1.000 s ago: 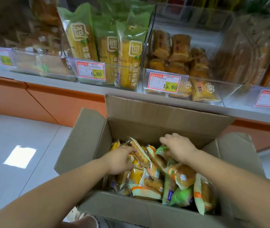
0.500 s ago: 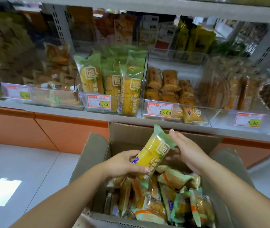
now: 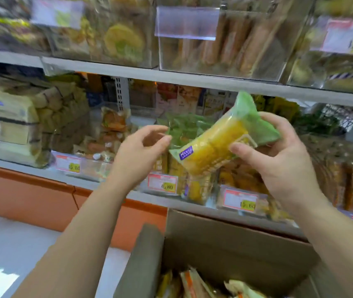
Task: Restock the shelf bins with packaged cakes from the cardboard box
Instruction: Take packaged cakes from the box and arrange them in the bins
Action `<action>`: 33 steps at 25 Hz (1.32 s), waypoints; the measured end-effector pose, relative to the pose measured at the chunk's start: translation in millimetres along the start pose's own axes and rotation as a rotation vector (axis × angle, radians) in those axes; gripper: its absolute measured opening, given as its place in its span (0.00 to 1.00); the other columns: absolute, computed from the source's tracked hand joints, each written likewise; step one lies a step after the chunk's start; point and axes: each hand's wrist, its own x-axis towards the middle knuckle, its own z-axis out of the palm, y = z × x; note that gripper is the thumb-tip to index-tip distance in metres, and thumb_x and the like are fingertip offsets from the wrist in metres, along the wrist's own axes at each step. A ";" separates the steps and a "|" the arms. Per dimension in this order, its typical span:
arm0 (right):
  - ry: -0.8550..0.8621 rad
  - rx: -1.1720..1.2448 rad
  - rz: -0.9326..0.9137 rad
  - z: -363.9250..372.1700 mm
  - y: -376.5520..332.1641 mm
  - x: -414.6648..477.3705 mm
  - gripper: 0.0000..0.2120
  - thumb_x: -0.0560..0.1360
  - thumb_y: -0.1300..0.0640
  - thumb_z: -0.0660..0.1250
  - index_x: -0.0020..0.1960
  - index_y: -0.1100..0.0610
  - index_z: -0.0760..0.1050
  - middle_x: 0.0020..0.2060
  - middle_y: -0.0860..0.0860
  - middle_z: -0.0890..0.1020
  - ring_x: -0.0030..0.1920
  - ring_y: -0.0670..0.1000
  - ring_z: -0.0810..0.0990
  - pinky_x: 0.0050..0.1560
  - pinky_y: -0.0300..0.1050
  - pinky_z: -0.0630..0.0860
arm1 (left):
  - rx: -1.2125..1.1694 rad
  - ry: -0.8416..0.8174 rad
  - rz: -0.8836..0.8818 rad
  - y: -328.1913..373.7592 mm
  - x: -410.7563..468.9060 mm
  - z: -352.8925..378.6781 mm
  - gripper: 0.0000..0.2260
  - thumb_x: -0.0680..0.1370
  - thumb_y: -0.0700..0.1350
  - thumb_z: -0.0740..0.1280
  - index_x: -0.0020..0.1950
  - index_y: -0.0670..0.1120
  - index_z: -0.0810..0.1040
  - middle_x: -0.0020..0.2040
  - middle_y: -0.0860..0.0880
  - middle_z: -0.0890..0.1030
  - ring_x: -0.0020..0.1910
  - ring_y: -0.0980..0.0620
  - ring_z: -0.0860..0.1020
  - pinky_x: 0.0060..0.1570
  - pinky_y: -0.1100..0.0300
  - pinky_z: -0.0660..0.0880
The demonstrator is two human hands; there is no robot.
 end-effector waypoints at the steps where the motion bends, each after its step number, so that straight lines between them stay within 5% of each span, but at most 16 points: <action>1: -0.029 -0.066 -0.051 9.6 -0.3 14.6 0.25 0.64 0.53 0.78 0.56 0.37 0.74 0.50 0.44 0.83 0.51 0.44 0.81 0.54 0.44 0.77 | 0.172 0.074 0.061 -4.1 12.4 -7.6 0.13 0.79 0.49 0.68 0.63 0.54 0.77 0.60 0.52 0.80 0.59 0.53 0.78 0.61 0.53 0.75; 4: -0.199 -0.378 -0.006 39.2 16.4 47.3 0.25 0.67 0.51 0.78 0.59 0.40 0.72 0.52 0.41 0.80 0.51 0.41 0.79 0.51 0.37 0.73 | 0.519 -0.013 0.064 -26.9 36.4 -17.1 0.23 0.80 0.50 0.65 0.75 0.50 0.67 0.74 0.48 0.68 0.73 0.50 0.65 0.72 0.53 0.61; 7: -0.304 -0.571 0.131 54.4 32.7 71.4 0.27 0.67 0.46 0.77 0.63 0.41 0.71 0.57 0.42 0.77 0.55 0.45 0.76 0.50 0.41 0.73 | 0.493 -0.148 0.005 -49.2 45.5 -13.6 0.22 0.82 0.51 0.62 0.76 0.53 0.66 0.78 0.51 0.62 0.75 0.52 0.61 0.73 0.54 0.59; 10: -0.357 -0.676 0.116 70.9 36.6 86.6 0.29 0.67 0.45 0.76 0.65 0.44 0.71 0.53 0.41 0.73 0.53 0.43 0.72 0.45 0.37 0.69 | 0.468 -0.153 0.029 -58.1 53.6 -14.0 0.21 0.81 0.50 0.64 0.74 0.53 0.68 0.74 0.52 0.66 0.71 0.51 0.67 0.71 0.54 0.65; 13: -0.380 -0.607 0.091 88.0 54.6 80.5 0.28 0.66 0.45 0.77 0.63 0.41 0.71 0.58 0.40 0.76 0.58 0.44 0.74 0.53 0.39 0.71 | 0.430 -0.159 0.039 -63.0 59.7 -15.9 0.20 0.80 0.49 0.66 0.72 0.53 0.71 0.70 0.51 0.68 0.66 0.52 0.70 0.68 0.55 0.68; 17: -0.349 -0.472 0.161 84.7 68.3 69.4 0.24 0.67 0.47 0.77 0.57 0.36 0.69 0.52 0.37 0.76 0.55 0.43 0.76 0.48 0.31 0.70 | 0.390 -0.167 0.062 -69.0 64.8 -11.3 0.19 0.79 0.49 0.67 0.70 0.53 0.73 0.69 0.52 0.69 0.65 0.53 0.71 0.66 0.58 0.68; 25: -0.407 -0.596 0.148 87.9 69.0 67.2 0.26 0.67 0.44 0.76 0.62 0.42 0.72 0.51 0.43 0.80 0.49 0.43 0.78 0.47 0.36 0.72 | 0.308 -0.171 0.046 -65.0 63.7 -6.3 0.17 0.80 0.55 0.63 0.69 0.57 0.73 0.71 0.52 0.68 0.71 0.53 0.65 0.69 0.59 0.62; 29: -0.510 -0.744 0.168 80.3 33.1 103.1 0.28 0.72 0.29 0.55 0.61 0.44 0.78 0.64 0.44 0.76 0.63 0.46 0.74 0.59 0.40 0.67 | 0.335 -0.224 0.097 -54.1 59.6 -3.6 0.20 0.76 0.67 0.60 0.67 0.66 0.72 0.74 0.57 0.66 0.77 0.53 0.53 0.74 0.48 0.52; 31: -0.488 -0.710 0.262 74.6 27.0 130.1 0.26 0.78 0.34 0.51 0.60 0.45 0.80 0.65 0.44 0.76 0.61 0.46 0.73 0.57 0.39 0.64 | 0.324 -0.221 0.078 -52.2 60.0 -3.9 0.17 0.74 0.65 0.63 0.61 0.67 0.75 0.71 0.60 0.70 0.76 0.54 0.54 0.74 0.48 0.52; 33: -0.618 -0.902 0.271 75.3 37.5 146.9 0.17 0.80 0.43 0.58 0.62 0.48 0.78 0.62 0.46 0.79 0.54 0.45 0.75 0.53 0.38 0.67 | 0.304 -0.202 0.070 -52.9 60.2 -4.9 0.13 0.72 0.66 0.65 0.55 0.68 0.75 0.67 0.62 0.72 0.75 0.54 0.56 0.74 0.48 0.54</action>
